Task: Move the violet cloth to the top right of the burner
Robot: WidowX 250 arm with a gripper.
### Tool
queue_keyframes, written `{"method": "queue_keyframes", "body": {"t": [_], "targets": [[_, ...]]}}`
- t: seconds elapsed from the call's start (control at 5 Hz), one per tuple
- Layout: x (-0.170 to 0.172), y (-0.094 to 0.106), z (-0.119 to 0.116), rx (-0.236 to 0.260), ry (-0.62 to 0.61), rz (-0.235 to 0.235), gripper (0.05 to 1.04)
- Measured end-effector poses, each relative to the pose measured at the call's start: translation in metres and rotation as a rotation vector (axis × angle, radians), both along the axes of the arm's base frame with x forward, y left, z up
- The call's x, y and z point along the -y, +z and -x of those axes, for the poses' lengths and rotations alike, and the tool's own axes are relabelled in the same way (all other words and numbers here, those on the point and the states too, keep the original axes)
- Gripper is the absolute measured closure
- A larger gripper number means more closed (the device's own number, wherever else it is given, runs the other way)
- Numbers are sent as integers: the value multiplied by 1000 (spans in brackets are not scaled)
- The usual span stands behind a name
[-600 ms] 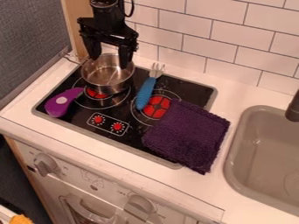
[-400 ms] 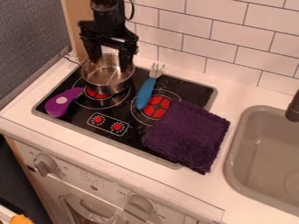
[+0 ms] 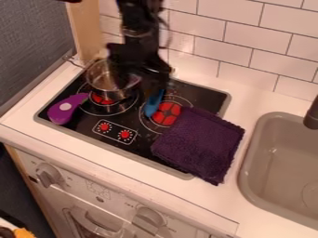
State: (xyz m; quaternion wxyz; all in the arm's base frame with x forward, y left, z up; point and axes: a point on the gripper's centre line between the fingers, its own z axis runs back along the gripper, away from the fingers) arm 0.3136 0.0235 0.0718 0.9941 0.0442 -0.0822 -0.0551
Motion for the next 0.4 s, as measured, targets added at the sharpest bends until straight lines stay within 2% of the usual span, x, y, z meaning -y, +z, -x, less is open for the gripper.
{"method": "queue_keyframes", "body": {"t": [0.2, 0.4], "targets": [[35, -7, 23, -48, -45, 12, 83], [56, -26, 32, -106, -46, 41, 83]]}}
